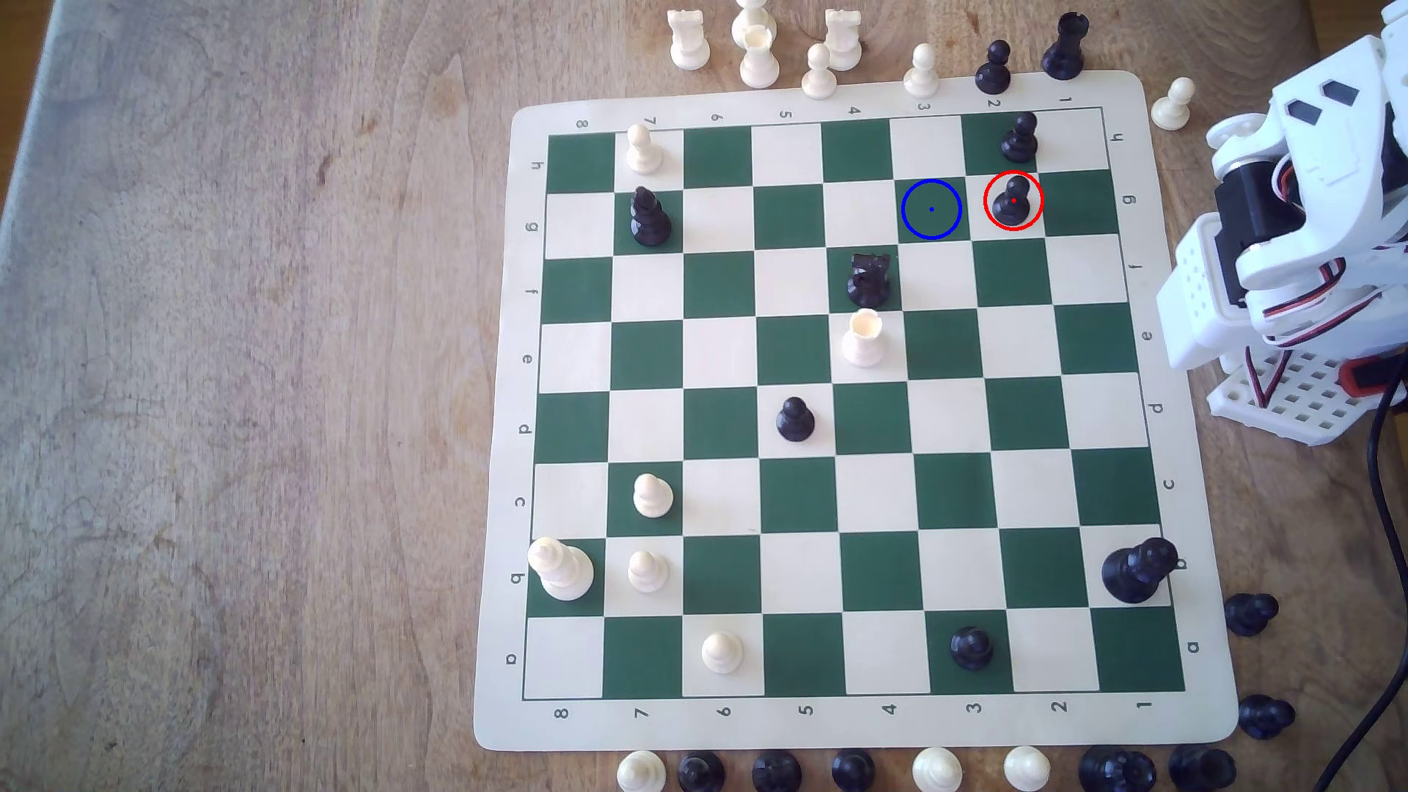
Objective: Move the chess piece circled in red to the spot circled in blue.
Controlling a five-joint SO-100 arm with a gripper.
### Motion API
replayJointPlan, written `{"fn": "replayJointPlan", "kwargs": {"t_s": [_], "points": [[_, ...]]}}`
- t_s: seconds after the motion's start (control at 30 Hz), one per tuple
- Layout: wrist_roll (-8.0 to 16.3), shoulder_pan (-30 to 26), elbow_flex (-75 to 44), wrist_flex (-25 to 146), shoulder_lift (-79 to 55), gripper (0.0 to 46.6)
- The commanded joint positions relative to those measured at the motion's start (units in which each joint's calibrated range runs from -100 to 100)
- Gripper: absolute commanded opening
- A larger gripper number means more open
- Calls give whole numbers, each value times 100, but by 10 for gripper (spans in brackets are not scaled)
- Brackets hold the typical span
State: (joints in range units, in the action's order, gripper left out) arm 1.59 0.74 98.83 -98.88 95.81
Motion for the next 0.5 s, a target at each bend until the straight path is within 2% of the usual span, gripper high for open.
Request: {"fn": "replayJointPlan", "kwargs": {"t_s": [0.0,0.2,0.37,0.47], "points": [[-5,55,108,-5,3,2],[-5,40,-164,1240,3,2],[-5,141,-336,3132,3,2],[20,266,-825,4688,3,2]]}}
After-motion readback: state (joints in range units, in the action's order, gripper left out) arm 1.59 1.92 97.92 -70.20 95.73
